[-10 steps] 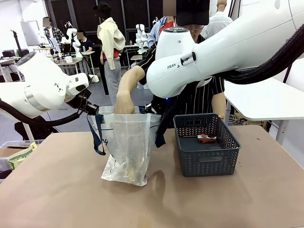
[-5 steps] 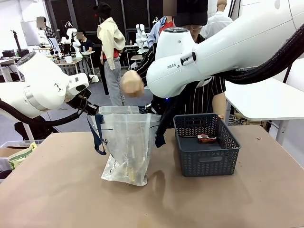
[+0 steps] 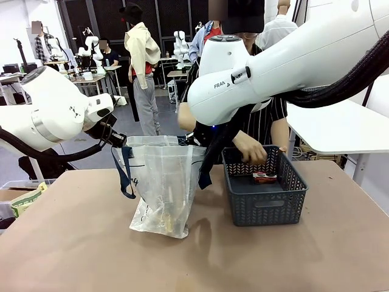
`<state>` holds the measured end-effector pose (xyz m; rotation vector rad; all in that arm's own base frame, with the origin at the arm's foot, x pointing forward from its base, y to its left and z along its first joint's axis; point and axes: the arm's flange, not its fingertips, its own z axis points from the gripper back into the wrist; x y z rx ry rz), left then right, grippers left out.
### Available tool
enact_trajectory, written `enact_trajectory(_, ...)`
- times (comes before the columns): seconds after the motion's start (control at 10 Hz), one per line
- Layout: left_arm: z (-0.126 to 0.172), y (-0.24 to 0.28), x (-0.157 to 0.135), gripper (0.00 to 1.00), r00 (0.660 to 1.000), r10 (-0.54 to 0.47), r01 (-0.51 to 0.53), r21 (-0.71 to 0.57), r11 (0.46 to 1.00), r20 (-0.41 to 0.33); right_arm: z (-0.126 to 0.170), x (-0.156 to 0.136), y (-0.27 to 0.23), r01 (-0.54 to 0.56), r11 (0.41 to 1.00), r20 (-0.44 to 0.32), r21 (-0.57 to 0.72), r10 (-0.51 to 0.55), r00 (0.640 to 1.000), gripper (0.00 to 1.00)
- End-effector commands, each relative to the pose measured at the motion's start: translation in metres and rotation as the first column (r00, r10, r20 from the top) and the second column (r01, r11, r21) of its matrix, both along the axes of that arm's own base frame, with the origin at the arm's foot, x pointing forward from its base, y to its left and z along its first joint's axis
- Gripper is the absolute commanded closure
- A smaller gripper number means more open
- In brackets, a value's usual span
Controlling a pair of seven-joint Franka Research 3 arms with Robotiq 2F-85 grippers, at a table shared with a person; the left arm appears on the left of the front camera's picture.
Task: Transfer purchased items from the store into the shopping bag.
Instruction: Move the Reusable shopping bag to the right side of the table.
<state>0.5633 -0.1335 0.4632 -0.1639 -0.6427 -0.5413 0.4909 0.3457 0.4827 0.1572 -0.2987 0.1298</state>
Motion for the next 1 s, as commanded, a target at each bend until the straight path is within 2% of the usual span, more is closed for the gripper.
enact_trajectory(0.0, 0.0021, 0.0015, -0.0022, 1.0, 1.0, 0.008, -0.008, -0.001, 1.0, 0.0, -0.0027, -0.003, -0.0037, 0.0, 1.0, -0.009, 0.016, 0.001, 1.0, 1.0)
enact_trajectory(0.9, 0.0021, 0.0015, -0.0022, 1.0, 1.0, 0.008, -0.008, -0.001, 1.0, 0.0, -0.0027, -0.003, -0.0037, 0.0, 1.0, -0.009, 0.016, 0.001, 1.0, 1.0)
